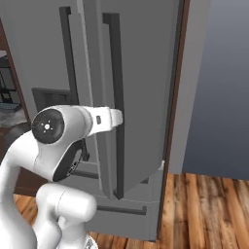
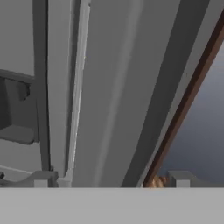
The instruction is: There is a bowl on the dining counter. Grab a lemon wedge from the fridge and place it in the bowl. Then get the liquor bottle and glass cup from the cabinet and place them next to the bowl.
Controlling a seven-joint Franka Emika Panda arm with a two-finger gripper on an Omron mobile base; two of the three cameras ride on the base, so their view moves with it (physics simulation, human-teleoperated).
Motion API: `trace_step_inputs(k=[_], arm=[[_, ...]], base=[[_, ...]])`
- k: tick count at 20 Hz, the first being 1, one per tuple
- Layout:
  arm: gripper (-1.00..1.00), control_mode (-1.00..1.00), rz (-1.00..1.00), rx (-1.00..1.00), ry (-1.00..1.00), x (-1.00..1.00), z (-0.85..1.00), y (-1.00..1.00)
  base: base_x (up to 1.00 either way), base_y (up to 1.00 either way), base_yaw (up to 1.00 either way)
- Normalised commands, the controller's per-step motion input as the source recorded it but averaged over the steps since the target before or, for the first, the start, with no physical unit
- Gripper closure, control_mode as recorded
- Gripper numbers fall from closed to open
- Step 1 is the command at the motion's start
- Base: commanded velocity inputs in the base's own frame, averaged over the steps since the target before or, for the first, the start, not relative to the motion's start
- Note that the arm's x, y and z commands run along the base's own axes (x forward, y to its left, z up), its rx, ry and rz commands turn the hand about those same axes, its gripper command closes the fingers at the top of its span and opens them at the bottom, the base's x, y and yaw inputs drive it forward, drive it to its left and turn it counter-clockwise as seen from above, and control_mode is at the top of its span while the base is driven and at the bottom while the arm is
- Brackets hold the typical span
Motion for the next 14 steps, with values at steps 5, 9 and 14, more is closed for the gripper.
trace_step_inputs(k=[5, 9, 14], arm=[[-1.00, -1.00, 0.01, -0.18, 0.00, -0.14, 0.32, 0.97], [-1.00, -1.00, -0.02, -0.22, 0.00, 0.02, 0.29, 1.00], [-1.00, -1.00, -0.12, -0.23, 0.02, 0.09, 0.27, 0.75]], base=[[0.00, 0.00, 0.00], [0.00, 0.00, 0.00], [0.00, 0.00, 0.00]])
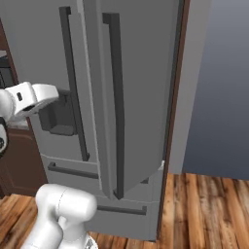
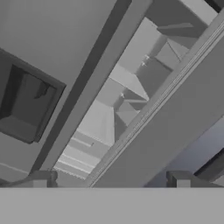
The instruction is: There is a bowl on the dining counter. Grab a lemon wedge from the fridge and place it in the bowl. Then get the liquor bottle and glass cup from the cabinet and place them next to the bowl.
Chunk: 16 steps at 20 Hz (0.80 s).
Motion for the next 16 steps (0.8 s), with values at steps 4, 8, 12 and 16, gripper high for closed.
trace_step_inputs(k=[4, 8, 12, 16], arm=[[-1.00, -1.00, -0.13, -0.20, 0.09, 0.36, 0.14, 0.27], [-1.00, -1.00, -0.19, -0.16, 0.15, 0.53, 0.05, 0.01], [-1.00, -1.00, -0.11, -0.14, 0.14, 0.62, 0.00, -0.03], [-1.00, -1.00, -0.06, -0.11, 0.10, 0.65, -0.01, -0.07]], base=[[0.00, 0.00, 0.00], [0.00, 0.00, 0.00], [0.00, 0.00, 0.00], [0.00, 0.00, 0.00]])
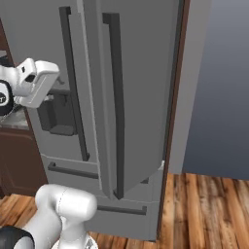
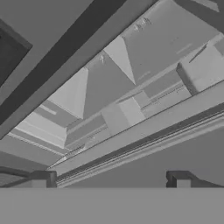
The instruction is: There is a bowl on the dining counter. Grab a lemon wedge from the fridge and place it in the bowl. Then get the liquor bottle and glass cup from the cabinet and place them next to the bowl.
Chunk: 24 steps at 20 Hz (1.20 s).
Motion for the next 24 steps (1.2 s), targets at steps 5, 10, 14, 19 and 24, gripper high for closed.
trace_step_inputs(k=[5, 10, 14, 19, 24], arm=[[-1.00, -1.00, -0.01, -0.09, 0.09, 0.53, -0.03, -0.19], [-1.00, -1.00, 0.00, -0.07, 0.06, 0.34, -0.07, -0.39], [-1.00, -1.00, 0.00, -0.04, 0.06, 0.30, -0.06, -0.46], [-1.00, -1.00, 0.01, -0.02, 0.07, 0.18, -0.10, -0.52], [-1.00, -1.00, 0.00, 0.00, 0.04, -0.11, -0.05, -0.72]], base=[[0.00, 0.00, 0.00], [0.00, 0.00, 0.00], [0.00, 0.00, 0.00], [0.00, 0.00, 0.00], [0.00, 0.00, 0.00]])
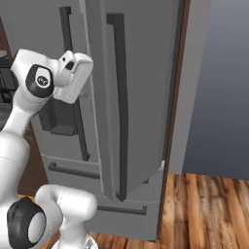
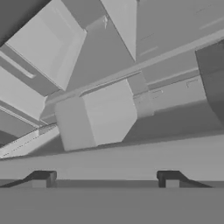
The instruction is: There is a bowl on the dining counter. Grab a lemon wedge from the fridge and place it in the bowl. Then get the liquor bottle and glass cup from the cabinet and place them next to the bowl.
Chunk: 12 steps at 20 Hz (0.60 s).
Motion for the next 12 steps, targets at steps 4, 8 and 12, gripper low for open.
trace_step_inputs(k=[4, 8, 12], arm=[[-1.00, -1.00, 0.00, 0.00, 0.00, -0.48, -0.04, -0.77], [-1.00, -1.00, 0.00, 0.00, 0.00, -0.50, -0.05, -0.80], [-1.00, -1.00, 0.00, 0.00, 0.02, -0.25, -0.04, -0.85]], base=[[0.00, 0.00, 0.00], [0.00, 0.00, 0.00], [0.00, 0.00, 0.00]])
